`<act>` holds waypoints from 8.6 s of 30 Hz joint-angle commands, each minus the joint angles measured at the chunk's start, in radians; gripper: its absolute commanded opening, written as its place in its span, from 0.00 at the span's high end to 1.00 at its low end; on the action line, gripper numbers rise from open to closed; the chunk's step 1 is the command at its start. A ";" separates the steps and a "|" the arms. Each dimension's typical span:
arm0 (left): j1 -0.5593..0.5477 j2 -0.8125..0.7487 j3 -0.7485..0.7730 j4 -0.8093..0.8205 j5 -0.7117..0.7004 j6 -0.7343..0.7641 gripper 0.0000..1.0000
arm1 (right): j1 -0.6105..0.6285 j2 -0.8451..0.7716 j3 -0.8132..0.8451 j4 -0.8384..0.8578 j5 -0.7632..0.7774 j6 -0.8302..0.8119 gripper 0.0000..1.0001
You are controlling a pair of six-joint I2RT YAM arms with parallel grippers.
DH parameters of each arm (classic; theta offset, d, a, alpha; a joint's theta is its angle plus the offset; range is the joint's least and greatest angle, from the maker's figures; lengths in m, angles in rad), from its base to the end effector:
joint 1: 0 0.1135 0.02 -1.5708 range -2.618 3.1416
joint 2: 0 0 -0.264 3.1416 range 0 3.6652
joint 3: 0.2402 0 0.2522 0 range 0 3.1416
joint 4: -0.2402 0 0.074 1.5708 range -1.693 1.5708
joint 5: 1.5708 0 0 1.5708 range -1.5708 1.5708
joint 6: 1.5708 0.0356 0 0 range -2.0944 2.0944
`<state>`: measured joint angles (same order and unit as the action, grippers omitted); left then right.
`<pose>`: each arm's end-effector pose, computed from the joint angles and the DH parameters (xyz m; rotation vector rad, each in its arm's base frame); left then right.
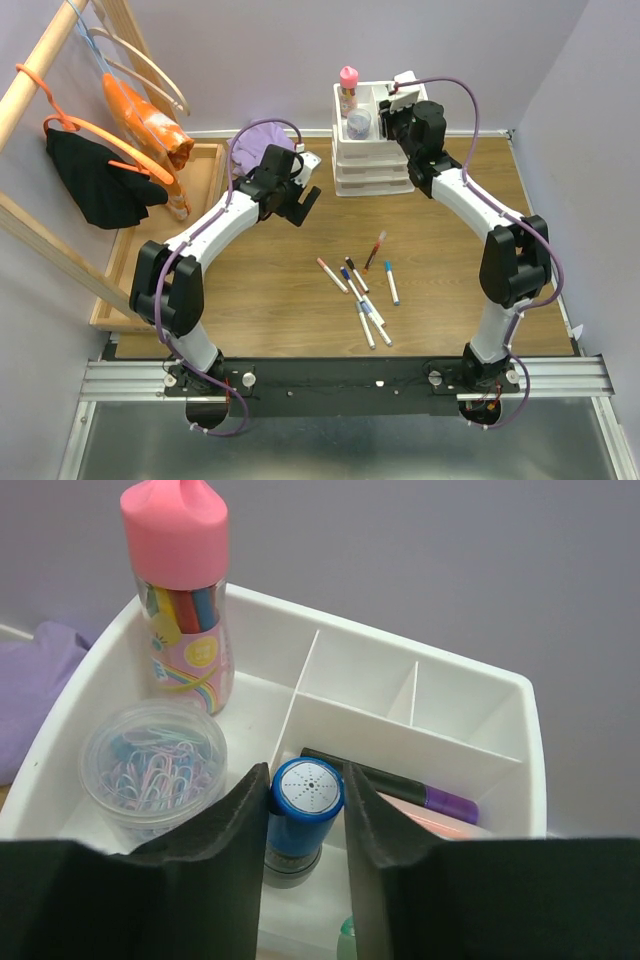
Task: Sort the stationery into containers
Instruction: Place the stationery in the storage box, then pick up the pen from the center of the board, then place the pen in the storage box, then pick up the pen from the center of the board.
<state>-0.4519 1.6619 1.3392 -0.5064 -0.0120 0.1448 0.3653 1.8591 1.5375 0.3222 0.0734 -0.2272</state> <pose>0.3325 -0.1609 0.2748 0.7012 2.2992 -0.1287 0.4268 0.1604 0.3462 -0.4030 1.5178 0.0509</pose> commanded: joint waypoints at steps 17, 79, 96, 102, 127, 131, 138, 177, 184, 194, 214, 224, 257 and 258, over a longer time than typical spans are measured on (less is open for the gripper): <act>-0.001 -0.023 0.037 0.032 -0.006 -0.017 0.02 | -0.003 -0.110 0.127 -0.164 -0.027 0.089 0.51; -0.001 -0.347 -0.382 0.141 0.020 -0.053 0.01 | 0.138 -0.055 -0.369 -0.982 -0.124 0.445 0.59; 0.028 -0.340 -0.365 0.147 0.030 -0.076 0.02 | 0.162 -0.073 -0.374 -0.996 -0.023 0.385 0.99; 0.064 -0.333 -0.339 0.126 0.049 -0.079 0.02 | 0.164 -0.227 -0.194 -1.049 -0.216 0.327 0.99; 0.076 -0.223 -0.187 0.045 0.052 -0.021 0.02 | -0.026 0.126 0.552 -0.247 -0.047 0.135 0.99; 0.081 -0.215 -0.183 0.031 0.055 -0.017 0.02 | -0.046 0.227 0.666 -0.209 -0.034 0.137 0.99; 0.087 -0.177 -0.160 0.031 0.066 -0.031 0.02 | -0.071 0.364 0.796 -0.215 -0.023 0.135 0.99; 0.068 -0.254 -0.276 0.140 0.027 -0.063 0.02 | 0.030 -0.360 -0.045 -0.897 -0.265 0.546 0.56; 0.064 -0.269 -0.301 0.106 0.020 -0.071 0.02 | 0.069 -0.356 -0.178 -0.957 -0.242 0.651 0.57; 0.078 -0.286 -0.313 0.098 -0.016 -0.047 0.02 | 0.182 -0.178 -0.316 -0.934 -0.434 0.553 0.76; 0.087 -0.343 -0.391 0.141 -0.003 -0.071 0.02 | 0.373 -0.026 -0.200 -0.828 -0.339 0.421 0.57; 0.099 -0.375 -0.410 0.149 -0.032 -0.070 0.02 | 0.420 0.127 -0.062 -0.865 -0.227 0.384 0.51; 0.377 -0.294 -0.311 0.166 0.175 -0.186 0.04 | 0.232 -0.089 0.262 -0.761 -0.305 0.255 0.99; 0.377 -0.292 -0.301 0.172 0.179 -0.185 0.04 | 0.177 -0.100 0.271 -0.726 -0.297 0.270 0.99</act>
<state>-0.0929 1.3529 1.0054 -0.3637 0.0883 -0.0261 0.7155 1.9224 1.6764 -0.5762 -0.1703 0.0242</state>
